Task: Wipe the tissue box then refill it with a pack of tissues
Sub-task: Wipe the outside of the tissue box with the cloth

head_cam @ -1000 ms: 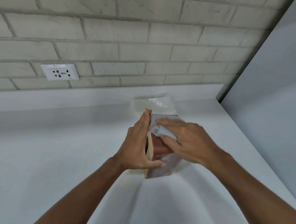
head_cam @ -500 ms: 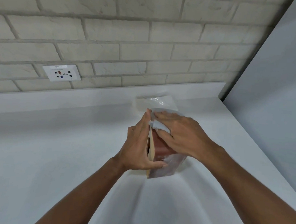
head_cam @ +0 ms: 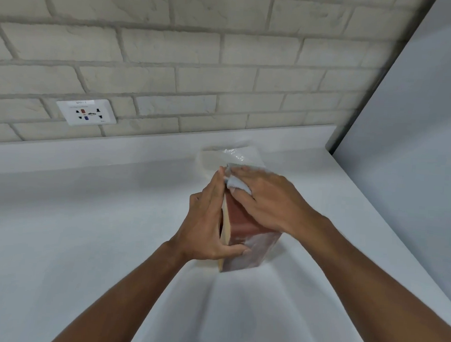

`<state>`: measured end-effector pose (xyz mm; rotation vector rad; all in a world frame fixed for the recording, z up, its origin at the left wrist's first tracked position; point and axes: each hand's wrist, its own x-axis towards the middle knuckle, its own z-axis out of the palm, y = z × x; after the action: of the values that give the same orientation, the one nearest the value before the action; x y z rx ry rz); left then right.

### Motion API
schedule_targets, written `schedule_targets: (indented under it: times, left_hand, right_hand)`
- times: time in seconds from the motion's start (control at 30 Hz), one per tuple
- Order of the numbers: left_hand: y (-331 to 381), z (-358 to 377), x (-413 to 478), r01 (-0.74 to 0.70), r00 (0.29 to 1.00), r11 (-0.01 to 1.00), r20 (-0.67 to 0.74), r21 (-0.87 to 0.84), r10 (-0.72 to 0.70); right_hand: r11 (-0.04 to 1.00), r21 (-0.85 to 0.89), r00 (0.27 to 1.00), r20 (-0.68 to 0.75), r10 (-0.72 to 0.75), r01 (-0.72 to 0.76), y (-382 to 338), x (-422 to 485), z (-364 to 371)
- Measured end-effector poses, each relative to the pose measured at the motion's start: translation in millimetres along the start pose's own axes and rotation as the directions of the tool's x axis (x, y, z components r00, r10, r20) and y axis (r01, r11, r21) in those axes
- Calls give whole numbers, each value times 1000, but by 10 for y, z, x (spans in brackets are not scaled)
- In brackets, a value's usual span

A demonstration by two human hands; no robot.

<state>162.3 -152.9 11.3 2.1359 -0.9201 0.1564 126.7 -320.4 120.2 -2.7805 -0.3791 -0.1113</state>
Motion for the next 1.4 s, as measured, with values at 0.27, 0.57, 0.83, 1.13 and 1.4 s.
schedule_targets:
  times: [0.27,0.57,0.83,1.13,1.4]
  left_hand:
    - [72,-35,2,-3,1000,1000,-28,13,3]
    - [25,-12,35,-27,999,994,-41,-110,23]
    - [-33,-120,150,85,988,961,-102,-262,-116]
    - [-175,-171,320,339,917,754,19,-563,-398]
    - [-226,-89,248,378,904,714,70,-590,-421]
  right_hand:
    - [969,170,984,8,178,-177,309,-297,-79]
    - [737,582,869,-100,484,-344,482,-647,89]
    - [244,935,712,12,702,-257,573,-724,202]
    - [619,761,912,-92,399,-194,363,-550,204]
    - [689,716,912,-200,359,-115,462,-369,124]
